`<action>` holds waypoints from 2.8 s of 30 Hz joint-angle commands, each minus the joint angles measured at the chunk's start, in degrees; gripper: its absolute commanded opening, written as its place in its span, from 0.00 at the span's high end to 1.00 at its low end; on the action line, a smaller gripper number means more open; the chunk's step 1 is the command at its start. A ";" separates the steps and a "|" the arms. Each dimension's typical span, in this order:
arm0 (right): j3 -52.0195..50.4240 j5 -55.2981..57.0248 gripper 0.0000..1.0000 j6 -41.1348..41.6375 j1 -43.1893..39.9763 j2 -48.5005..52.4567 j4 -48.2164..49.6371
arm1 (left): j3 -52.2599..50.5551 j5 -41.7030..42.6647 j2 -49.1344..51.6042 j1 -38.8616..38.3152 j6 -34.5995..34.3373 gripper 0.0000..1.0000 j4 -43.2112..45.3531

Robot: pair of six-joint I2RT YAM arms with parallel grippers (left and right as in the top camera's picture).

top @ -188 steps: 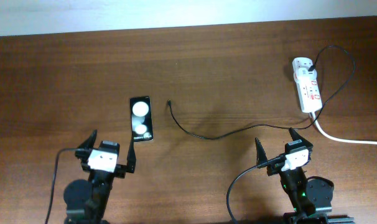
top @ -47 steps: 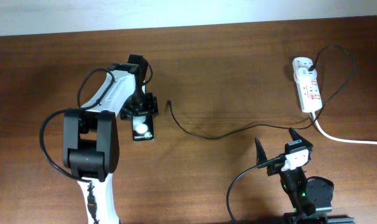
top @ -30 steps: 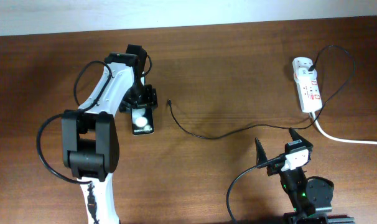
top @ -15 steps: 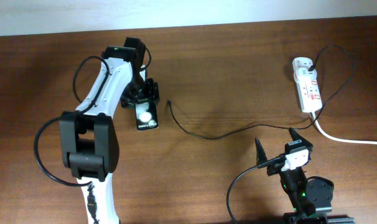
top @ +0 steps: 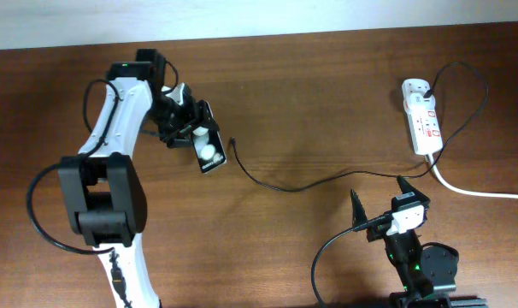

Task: Plug charger to phone and switch on socket
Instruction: 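Lift the phone with the left gripper and tilt it upright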

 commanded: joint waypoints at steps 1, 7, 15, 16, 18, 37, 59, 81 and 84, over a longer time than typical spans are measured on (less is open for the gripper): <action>-0.28 -0.07 0.01 0.63 0.42 -0.48 -0.39 | 1.64 16.06 0.37 1.49 -0.39 0.40 -0.13; -0.28 -0.07 0.01 0.63 0.42 -0.48 -0.39 | 1.64 21.24 0.37 1.57 -6.23 0.56 -0.81; -0.28 -0.07 0.01 0.63 0.42 -0.48 -0.39 | 1.64 21.31 0.37 1.57 -10.84 0.69 -1.40; -0.28 -0.07 0.01 0.63 0.42 -0.48 -0.39 | 1.64 21.31 0.37 1.57 -10.84 0.69 -1.60; -0.28 -0.07 0.01 0.63 0.42 -0.48 -0.39 | 1.64 21.64 0.37 1.57 -10.84 0.67 -1.99; -0.28 -0.07 0.01 0.63 0.42 -0.48 -0.39 | 1.64 25.62 0.37 1.57 -18.69 1.00 -6.75; -0.28 -0.07 0.01 0.63 0.42 -0.48 -0.39 | 1.64 41.70 0.37 1.57 -32.74 1.00 -6.75; -0.28 -0.07 0.01 0.63 0.42 -0.48 -0.39 | 1.64 45.24 0.37 1.57 -33.42 1.00 -6.75; -0.28 -0.07 0.01 0.63 0.42 -0.48 -0.39 | 1.64 45.27 0.37 1.57 -34.05 1.00 -6.75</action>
